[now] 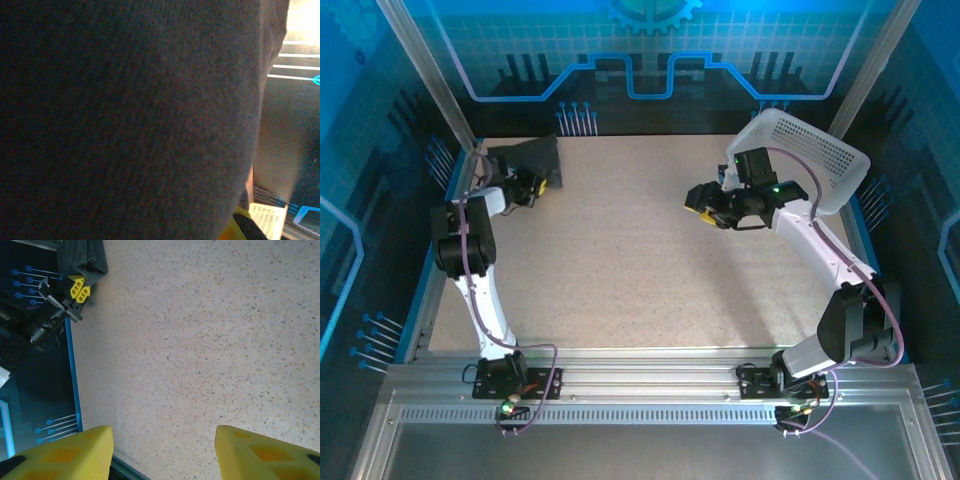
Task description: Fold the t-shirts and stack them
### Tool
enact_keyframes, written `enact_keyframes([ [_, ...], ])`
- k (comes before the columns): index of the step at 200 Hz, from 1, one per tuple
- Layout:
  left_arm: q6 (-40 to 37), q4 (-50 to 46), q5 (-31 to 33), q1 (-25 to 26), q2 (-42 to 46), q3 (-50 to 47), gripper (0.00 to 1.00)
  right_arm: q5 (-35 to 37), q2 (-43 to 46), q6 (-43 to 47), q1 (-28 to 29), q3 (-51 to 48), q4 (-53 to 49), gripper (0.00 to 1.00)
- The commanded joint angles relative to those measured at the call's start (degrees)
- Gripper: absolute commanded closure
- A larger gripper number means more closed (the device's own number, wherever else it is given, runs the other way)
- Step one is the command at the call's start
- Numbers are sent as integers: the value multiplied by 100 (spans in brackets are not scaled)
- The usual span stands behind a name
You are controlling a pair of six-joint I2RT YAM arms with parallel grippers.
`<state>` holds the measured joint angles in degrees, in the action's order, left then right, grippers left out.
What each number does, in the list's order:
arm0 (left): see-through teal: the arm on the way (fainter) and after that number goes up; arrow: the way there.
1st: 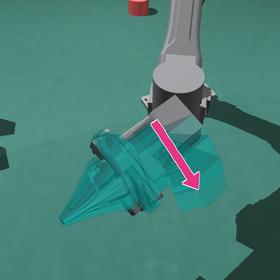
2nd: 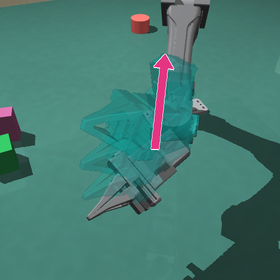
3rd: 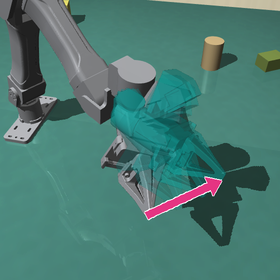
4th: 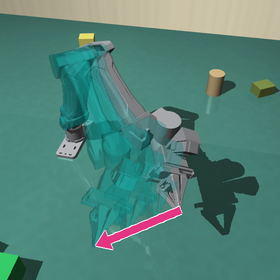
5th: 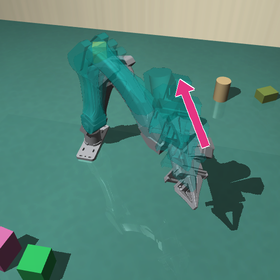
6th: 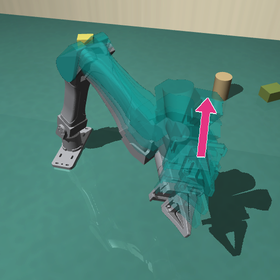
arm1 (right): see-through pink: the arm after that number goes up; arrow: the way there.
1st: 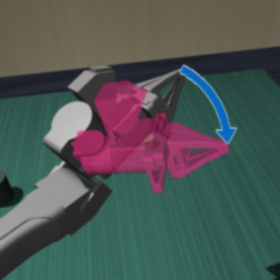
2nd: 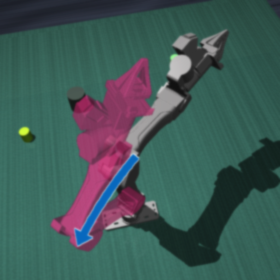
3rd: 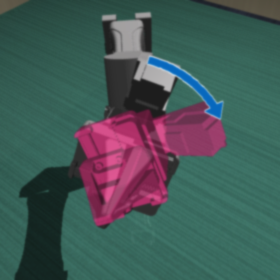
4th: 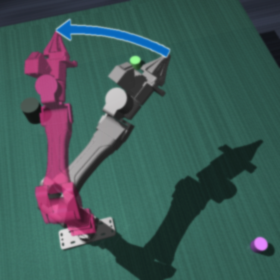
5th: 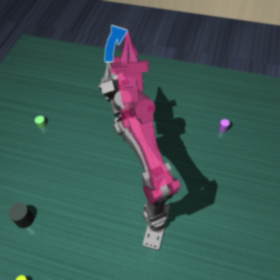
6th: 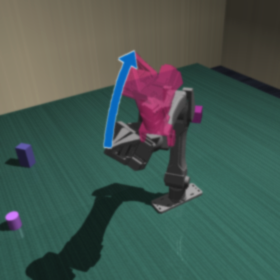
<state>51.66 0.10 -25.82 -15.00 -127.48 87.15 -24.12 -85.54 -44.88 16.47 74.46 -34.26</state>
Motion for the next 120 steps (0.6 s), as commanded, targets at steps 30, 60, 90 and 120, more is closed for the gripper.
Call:
enact_keyframes([
  [30,-1673,-1639,-102,-187,-528,1185,100,-319,-67,90,109,191,597,44],
  [60,-2257,-2113,198,-204,-495,1365,100,-382,-220,76,160,353,684,44],
  [90,-2373,-2353,285,-231,-432,1410,95,-439,-388,95,257,511,693,43],
  [120,-1993,-2076,397,-190,171,1051,45,-661,-431,117,304,544,925,43],
])
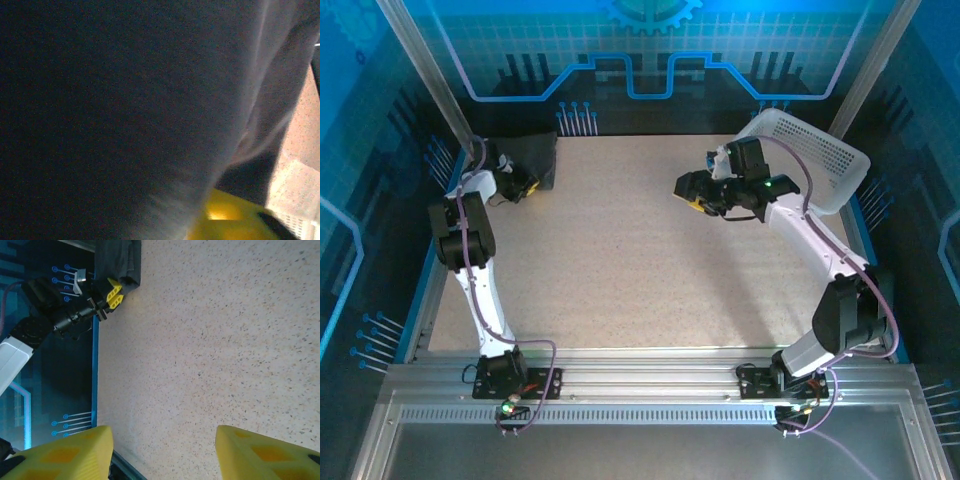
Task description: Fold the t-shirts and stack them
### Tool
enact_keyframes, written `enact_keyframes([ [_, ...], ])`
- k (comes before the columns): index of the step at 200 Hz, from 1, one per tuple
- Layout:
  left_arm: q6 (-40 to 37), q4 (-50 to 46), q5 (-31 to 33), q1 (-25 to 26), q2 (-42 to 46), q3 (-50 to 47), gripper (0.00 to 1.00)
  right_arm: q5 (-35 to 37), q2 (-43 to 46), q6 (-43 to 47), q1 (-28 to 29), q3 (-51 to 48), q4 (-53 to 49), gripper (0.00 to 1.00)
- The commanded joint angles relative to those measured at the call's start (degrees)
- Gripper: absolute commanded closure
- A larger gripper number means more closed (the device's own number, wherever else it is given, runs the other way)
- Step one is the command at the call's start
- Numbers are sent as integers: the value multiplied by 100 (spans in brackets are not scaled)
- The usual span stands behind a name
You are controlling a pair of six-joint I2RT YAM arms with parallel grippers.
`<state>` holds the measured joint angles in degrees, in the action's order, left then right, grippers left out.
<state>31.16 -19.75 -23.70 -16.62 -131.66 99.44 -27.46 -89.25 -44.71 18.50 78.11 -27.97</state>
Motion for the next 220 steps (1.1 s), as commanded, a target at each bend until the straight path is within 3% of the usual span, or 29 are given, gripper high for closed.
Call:
enact_keyframes([
  [1,70,-73,188,-27,637,-196,43,-328,-59,96,101,179,307,43],
  [16,222,97,319,72,1194,-522,21,-268,90,108,90,170,481,42],
  [21,283,140,345,113,1407,-642,3,-218,157,112,92,163,536,41],
  [25,343,188,367,157,1587,-753,1,-166,214,116,81,153,578,40],
  [78,1191,-74,1080,973,4294,-2367,1,158,712,-207,-106,20,1204,24],
  [89,1310,-225,1177,1091,4855,-2704,1,143,779,-198,-151,46,1218,1],
  [122,1343,-1025,1937,1337,6576,-3587,1,92,1064,-90,-279,-101,1127,0],
  [139,1222,-1713,2479,1376,7049,-3678,1,228,1260,-14,-384,-274,888,0],
  [167,939,-2257,3960,1501,7456,-3877,1,1315,1600,530,-540,-436,-102,0],
  [180,267,-1596,4095,1504,7715,-4425,1,2108,1631,823,-590,-437,-656,0],
  [191,-299,-934,4196,1525,7905,-4998,1,3258,1658,1106,-584,-557,-962,0],
  [205,-1170,-112,4266,1577,8000,-5746,1,3680,1834,1791,-797,-1368,-168,0],
  [220,-1613,623,4238,1594,7888,-6410,1,4114,1934,2419,-1044,-2363,770,0],
])
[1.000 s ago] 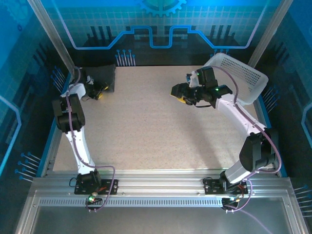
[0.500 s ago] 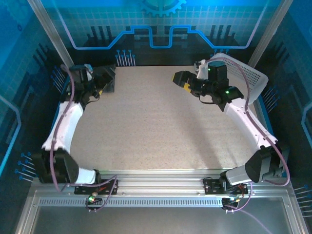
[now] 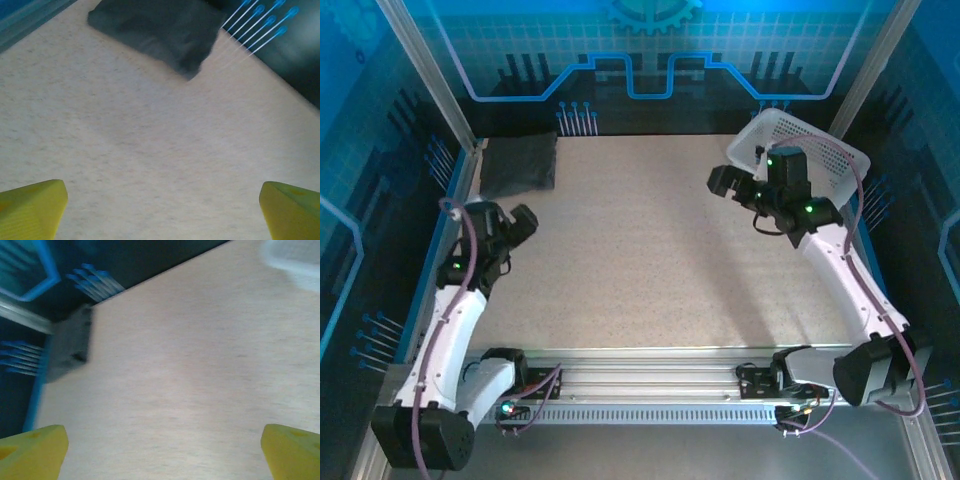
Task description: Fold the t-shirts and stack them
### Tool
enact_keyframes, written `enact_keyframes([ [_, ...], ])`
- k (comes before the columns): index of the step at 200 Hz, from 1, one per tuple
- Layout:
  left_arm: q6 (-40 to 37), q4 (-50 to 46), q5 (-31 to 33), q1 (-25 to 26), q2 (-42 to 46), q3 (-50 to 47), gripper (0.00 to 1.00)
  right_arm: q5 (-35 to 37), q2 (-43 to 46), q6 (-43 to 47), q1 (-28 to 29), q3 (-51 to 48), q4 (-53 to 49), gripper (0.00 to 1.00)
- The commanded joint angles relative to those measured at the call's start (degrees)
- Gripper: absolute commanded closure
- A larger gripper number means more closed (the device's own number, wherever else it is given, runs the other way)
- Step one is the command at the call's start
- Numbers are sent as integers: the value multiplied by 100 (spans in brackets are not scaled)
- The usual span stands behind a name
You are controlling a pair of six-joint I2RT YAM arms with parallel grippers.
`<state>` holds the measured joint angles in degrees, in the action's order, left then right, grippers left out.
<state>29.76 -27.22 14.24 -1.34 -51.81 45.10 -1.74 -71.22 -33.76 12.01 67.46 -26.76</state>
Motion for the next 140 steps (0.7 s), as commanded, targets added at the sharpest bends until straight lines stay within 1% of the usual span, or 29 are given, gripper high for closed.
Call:
enact_keyframes([
  [1,-1504,1427,415,70,-107,-1016,1,1565,137,1397,-393,-1368,758,0],
  [8,-1676,1868,248,68,-212,-1293,1,1821,116,1859,-376,-1806,1232,0],
  [17,-1735,2447,58,73,-400,-1656,1,2035,55,2094,-395,-2143,1548,0],
  [28,-1744,3141,-87,65,-691,-1970,1,2030,-84,2282,-457,-2514,1952,0],
  [39,-1699,3729,-104,68,-1052,-2190,1,2015,-199,2397,-474,-2879,2517,0],
  [50,-1768,4548,-255,72,-1450,-2340,1,1999,-265,2527,-486,-3298,3335,0],
  [55,-1824,4616,-312,73,-1588,-2276,1,1967,-316,2553,-509,-3423,3639,0],
  [59,-1966,4909,-395,73,-1732,-2259,1,1893,-412,2566,-566,-3533,3966,0],
  [67,-2002,5403,-457,60,-2031,-2223,1,1769,-549,2590,-632,-3583,4173,0],
  [77,-2069,5943,-681,-5,-2474,-2112,1,1564,-737,2649,-708,-3650,4731,0],
  [86,-2324,6005,-863,-41,-2815,-1870,1,1354,-919,2738,-749,-3600,5016,0],
  [93,-2518,6006,-894,-54,-2998,-1676,1,1321,-1063,2902,-739,-3462,4956,0],
  [105,-2556,6664,-924,-141,-3326,-1771,1,1116,-1281,3181,-778,-3319,5126,0],
  [110,-2616,6576,-1052,-109,-3315,-1769,1,1026,-1332,3264,-797,-3368,5353,0],
  [113,-2699,6640,-1103,-52,-3310,-1791,1,944,-1375,3233,-843,-3340,5314,0],
  [120,-2837,7447,-1121,50,-3465,-2134,1,689,-1471,3186,-959,-3411,5472,0],
  [123,-2862,8000,-1114,69,-3564,-2378,1,601,-1482,3188,-999,-3463,5620,0],
  [126,-2909,8736,-1054,80,-3712,-2625,1,566,-1471,3182,-1012,-3460,5555,0],
  [130,-2922,9478,-937,90,-3839,-2930,1,495,-1433,3199,-1019,-3500,5577,0],
  [134,-2868,9844,-733,99,-3840,-3167,1,422,-1431,3230,-1017,-3595,5756,0],
  [140,-2722,10047,-523,91,-3778,-3380,1,360,-1369,3261,-1028,-3748,5945,0],
])
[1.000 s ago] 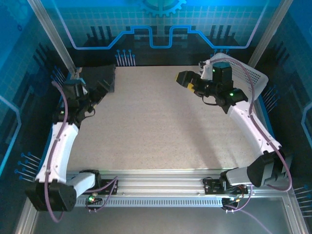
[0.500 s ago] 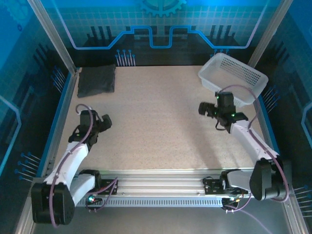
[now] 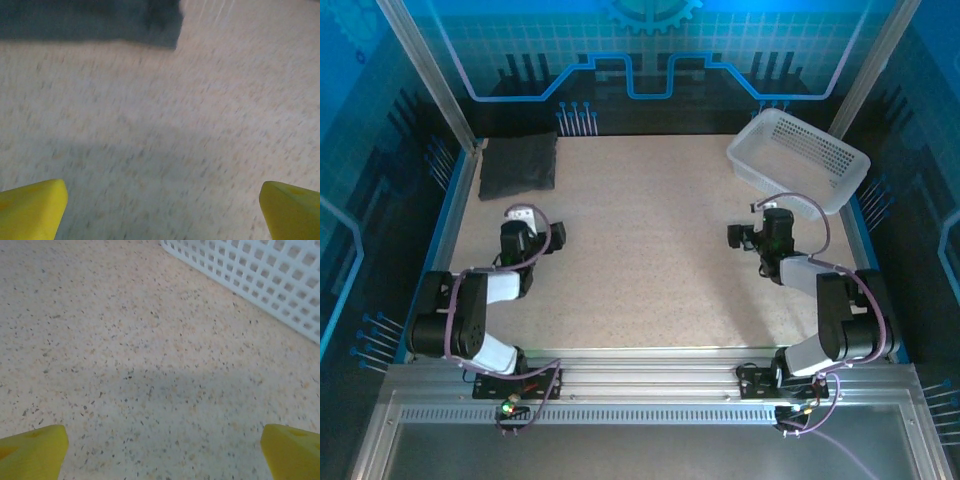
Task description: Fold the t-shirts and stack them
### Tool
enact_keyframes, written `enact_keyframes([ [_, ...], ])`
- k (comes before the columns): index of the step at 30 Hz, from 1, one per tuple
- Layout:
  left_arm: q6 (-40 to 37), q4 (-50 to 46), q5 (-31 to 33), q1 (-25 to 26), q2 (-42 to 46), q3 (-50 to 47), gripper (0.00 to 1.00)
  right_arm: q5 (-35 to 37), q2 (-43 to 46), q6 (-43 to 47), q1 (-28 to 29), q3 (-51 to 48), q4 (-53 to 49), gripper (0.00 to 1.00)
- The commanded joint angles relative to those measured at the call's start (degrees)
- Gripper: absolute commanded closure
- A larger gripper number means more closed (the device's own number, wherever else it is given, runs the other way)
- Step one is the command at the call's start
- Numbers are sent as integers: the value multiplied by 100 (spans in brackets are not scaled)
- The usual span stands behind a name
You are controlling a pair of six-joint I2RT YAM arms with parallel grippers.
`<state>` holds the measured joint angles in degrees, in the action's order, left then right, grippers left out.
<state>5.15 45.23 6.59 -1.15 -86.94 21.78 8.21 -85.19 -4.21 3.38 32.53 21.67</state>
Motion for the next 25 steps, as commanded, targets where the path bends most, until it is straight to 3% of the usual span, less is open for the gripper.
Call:
enact_keyframes([
  [1,-243,2839,262,71,-264,-1073,1,-631,33,306,-163,-287,1155,0],
  [3,-298,3226,185,71,-460,-1123,1,-554,9,281,-154,-796,2064,0],
  [4,-288,2895,239,71,-391,-1008,1,-525,-139,337,-132,-1059,2795,0],
  [7,-299,714,65,73,-173,6,1,-239,-105,350,-14,-795,2185,0],
  [25,-444,757,114,167,-184,9,1,-301,-95,416,29,-778,2156,0],
])
